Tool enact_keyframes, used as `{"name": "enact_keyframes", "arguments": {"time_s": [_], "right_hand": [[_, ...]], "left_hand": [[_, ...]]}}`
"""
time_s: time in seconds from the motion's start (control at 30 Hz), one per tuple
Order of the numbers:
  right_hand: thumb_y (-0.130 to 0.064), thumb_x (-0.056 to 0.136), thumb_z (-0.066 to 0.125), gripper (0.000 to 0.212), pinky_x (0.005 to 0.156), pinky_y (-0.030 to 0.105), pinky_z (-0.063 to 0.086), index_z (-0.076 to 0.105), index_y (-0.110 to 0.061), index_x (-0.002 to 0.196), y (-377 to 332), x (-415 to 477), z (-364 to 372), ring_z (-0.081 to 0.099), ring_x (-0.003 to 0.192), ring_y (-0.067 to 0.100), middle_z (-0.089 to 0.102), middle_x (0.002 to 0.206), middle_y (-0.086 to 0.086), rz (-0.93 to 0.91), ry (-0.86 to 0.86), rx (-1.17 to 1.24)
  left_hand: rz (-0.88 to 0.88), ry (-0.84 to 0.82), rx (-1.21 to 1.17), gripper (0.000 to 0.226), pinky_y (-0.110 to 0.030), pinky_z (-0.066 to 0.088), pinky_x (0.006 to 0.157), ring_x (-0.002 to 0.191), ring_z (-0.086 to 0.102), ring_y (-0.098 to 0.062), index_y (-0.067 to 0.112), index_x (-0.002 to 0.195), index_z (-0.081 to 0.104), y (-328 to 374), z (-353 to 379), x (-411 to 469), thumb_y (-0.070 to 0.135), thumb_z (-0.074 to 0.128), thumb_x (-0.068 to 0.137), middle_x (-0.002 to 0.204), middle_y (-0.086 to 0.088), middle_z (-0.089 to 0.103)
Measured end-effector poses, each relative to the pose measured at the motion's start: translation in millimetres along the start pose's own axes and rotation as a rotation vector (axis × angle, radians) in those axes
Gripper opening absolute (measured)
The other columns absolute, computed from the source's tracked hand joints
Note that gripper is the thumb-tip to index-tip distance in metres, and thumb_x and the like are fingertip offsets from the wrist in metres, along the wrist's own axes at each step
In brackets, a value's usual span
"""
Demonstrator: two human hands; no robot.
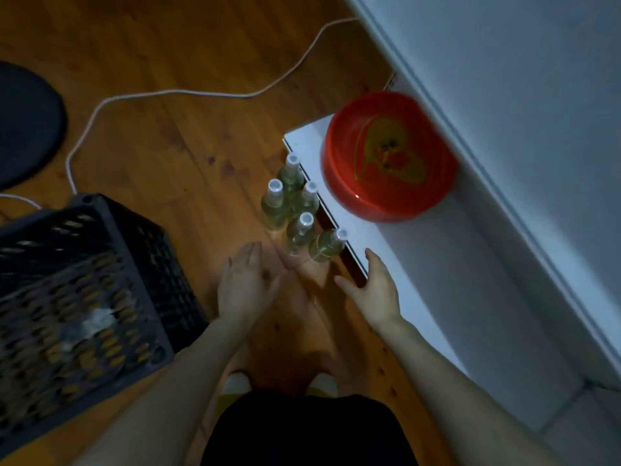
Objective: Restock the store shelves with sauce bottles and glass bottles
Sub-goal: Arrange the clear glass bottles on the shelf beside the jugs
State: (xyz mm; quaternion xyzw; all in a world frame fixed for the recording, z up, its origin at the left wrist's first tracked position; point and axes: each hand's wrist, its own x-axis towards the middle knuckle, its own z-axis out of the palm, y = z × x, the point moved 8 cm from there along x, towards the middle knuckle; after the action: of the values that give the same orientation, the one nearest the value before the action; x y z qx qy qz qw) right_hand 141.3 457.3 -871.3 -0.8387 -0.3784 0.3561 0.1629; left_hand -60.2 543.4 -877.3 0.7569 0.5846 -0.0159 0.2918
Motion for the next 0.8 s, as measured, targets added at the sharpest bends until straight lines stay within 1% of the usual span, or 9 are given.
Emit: {"name": "enact_keyframes", "arguments": {"time_s": [0.2, 0.3, 0.4, 0.47, 0.53, 0.6, 0.67, 0.73, 0.8], "right_hand": [[-0.029, 0.076, 0.074, 0.079, 0.095, 0.011, 0.022, 0.033, -0.007, 0.139, 47.1, 70.2, 64.0, 0.037, 0.131, 0.021, 0.042, 0.142, 0.010, -0.124, 0.129, 0.055], [-0.034, 0.071, 0.076, 0.086, 0.105, 0.027, 0.030, 0.032, -0.008, 0.140, 61.7, 98.8, 85.1, 0.037, 0.132, 0.022, 0.043, 0.141, 0.010, -0.178, 0.202, 0.100], [-0.028, 0.066, 0.080, 0.083, 0.103, 0.038, 0.039, 0.037, -0.009, 0.134, 66.8, 117.1, 97.0, 0.045, 0.124, 0.022, 0.050, 0.131, 0.007, -0.233, 0.279, 0.159], [-0.027, 0.065, 0.081, 0.083, 0.102, 0.042, 0.040, 0.037, -0.008, 0.133, 70.4, 124.3, 101.9, 0.045, 0.122, 0.023, 0.051, 0.129, 0.007, -0.251, 0.332, 0.170], [-0.030, 0.065, 0.080, 0.090, 0.103, 0.045, 0.039, 0.033, -0.006, 0.137, 73.6, 128.3, 106.0, 0.043, 0.126, 0.024, 0.049, 0.133, 0.010, -0.253, 0.365, 0.176], [-0.035, 0.063, 0.078, 0.093, 0.103, 0.046, 0.039, 0.032, -0.007, 0.138, 74.8, 129.9, 108.7, 0.042, 0.127, 0.025, 0.048, 0.134, 0.011, -0.256, 0.384, 0.187], [-0.038, 0.062, 0.076, 0.092, 0.102, 0.046, 0.039, 0.033, -0.006, 0.137, 74.0, 130.2, 109.2, 0.043, 0.126, 0.024, 0.048, 0.133, 0.010, -0.261, 0.398, 0.191], [-0.032, 0.064, 0.080, 0.088, 0.102, 0.045, 0.039, 0.035, -0.007, 0.136, 72.2, 130.6, 108.8, 0.044, 0.124, 0.024, 0.049, 0.132, 0.009, -0.263, 0.408, 0.202], [-0.024, 0.065, 0.081, 0.083, 0.103, 0.040, 0.039, 0.037, -0.008, 0.134, 70.9, 131.4, 108.2, 0.045, 0.122, 0.021, 0.049, 0.129, 0.006, -0.266, 0.418, 0.234]], "left_hand": [[0.039, 0.076, -0.123, 0.084, -0.041, 0.009, 0.115, 0.140, 0.025, -0.024, 0.003, 0.144, 0.021, -37.1, 96.6, 66.7, 0.048, 0.059, 0.083, 0.149, -0.014, 0.031], [0.090, 0.113, -0.144, 0.095, -0.043, 0.012, 0.115, 0.140, 0.024, -0.022, 0.005, 0.145, 0.019, -41.5, 129.9, 99.2, 0.053, 0.063, 0.077, 0.149, -0.012, 0.032], [0.125, 0.126, -0.178, 0.100, -0.044, 0.015, 0.115, 0.138, 0.028, -0.023, 0.008, 0.146, 0.019, -40.7, 152.9, 126.2, 0.055, 0.068, 0.071, 0.148, -0.010, 0.033], [0.169, 0.130, -0.211, 0.101, -0.047, 0.024, 0.113, 0.134, 0.035, -0.025, 0.011, 0.145, 0.021, -36.0, 160.8, 140.0, 0.056, 0.069, 0.068, 0.145, -0.009, 0.038], [0.200, 0.153, -0.271, 0.101, -0.048, 0.036, 0.105, 0.129, 0.041, -0.027, 0.012, 0.143, 0.023, -32.5, 164.4, 149.8, 0.054, 0.072, 0.066, 0.141, -0.009, 0.044], [0.190, 0.171, -0.362, 0.101, -0.044, 0.039, 0.104, 0.128, 0.042, -0.027, 0.011, 0.143, 0.023, -31.8, 166.2, 153.8, 0.047, 0.077, 0.065, 0.140, -0.009, 0.044], [0.195, 0.171, -0.469, 0.099, -0.029, 0.032, 0.104, 0.130, 0.040, -0.026, 0.007, 0.143, 0.023, -29.8, 168.4, 153.8, 0.033, 0.080, 0.067, 0.141, -0.011, 0.042], [0.214, 0.186, -0.531, 0.091, -0.015, 0.027, 0.095, 0.128, 0.041, -0.025, 0.003, 0.140, 0.027, -27.7, 167.3, 151.7, 0.022, 0.080, 0.069, 0.138, -0.012, 0.044], [0.223, 0.214, -0.563, 0.083, -0.014, 0.029, 0.091, 0.125, 0.045, -0.026, 0.002, 0.136, 0.033, -27.4, 165.2, 150.7, 0.017, 0.080, 0.068, 0.133, -0.013, 0.048]]}}
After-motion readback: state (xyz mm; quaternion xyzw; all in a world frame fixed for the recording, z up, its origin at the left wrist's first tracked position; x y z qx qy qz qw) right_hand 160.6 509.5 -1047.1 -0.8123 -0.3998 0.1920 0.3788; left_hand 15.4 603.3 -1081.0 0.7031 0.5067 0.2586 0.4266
